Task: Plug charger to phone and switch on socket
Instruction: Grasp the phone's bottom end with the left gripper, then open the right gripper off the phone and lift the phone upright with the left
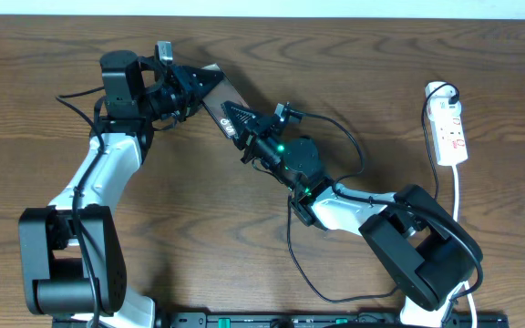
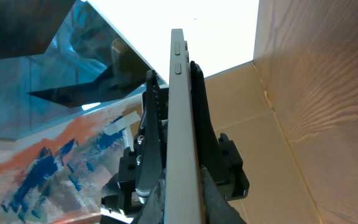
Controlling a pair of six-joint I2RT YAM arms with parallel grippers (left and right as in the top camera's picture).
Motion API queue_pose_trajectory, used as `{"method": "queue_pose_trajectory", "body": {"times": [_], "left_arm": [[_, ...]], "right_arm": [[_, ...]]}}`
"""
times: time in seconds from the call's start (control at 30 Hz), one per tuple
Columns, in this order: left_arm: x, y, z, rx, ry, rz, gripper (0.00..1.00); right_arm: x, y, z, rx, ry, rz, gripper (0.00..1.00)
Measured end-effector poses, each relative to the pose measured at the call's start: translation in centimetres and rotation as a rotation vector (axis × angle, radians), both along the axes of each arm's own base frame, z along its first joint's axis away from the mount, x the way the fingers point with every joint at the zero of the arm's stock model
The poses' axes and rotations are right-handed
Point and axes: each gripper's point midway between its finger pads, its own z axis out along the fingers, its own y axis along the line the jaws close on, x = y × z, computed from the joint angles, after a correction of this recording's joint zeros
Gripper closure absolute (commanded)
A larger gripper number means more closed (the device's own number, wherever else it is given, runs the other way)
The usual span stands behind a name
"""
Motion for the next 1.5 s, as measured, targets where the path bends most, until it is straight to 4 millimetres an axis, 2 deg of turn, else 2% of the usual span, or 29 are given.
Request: {"method": "queue_pose_trajectory", "body": {"times": [0.87,1.13,1.37,1.47,1.5], "left_arm": [[0.2,0.2,-0.2,0.006,0.004,0.014,0.79],[0.4,1.3,-0.2,0.007,0.005,0.037,0.79],[0.4,1.3,-0.2,0.007,0.006,0.038,0.79],[0.4,1.3,-0.3,0.008,0.010,0.038,0.81],[0.4,1.3,-0.3,0.008,0.011,0.038,0.87]], "right_arm": [[-0.1,0.1,-0.1,-0.004,0.003,0.006,0.99],[-0.4,0.4,-0.2,-0.007,0.004,0.030,0.99],[-0.4,0.4,-0.2,-0.007,0.004,0.031,0.99],[-0.4,0.4,-0.2,-0.008,0.004,0.032,0.99],[-0.4,0.4,-0.2,-0.008,0.005,0.032,0.99]]}}
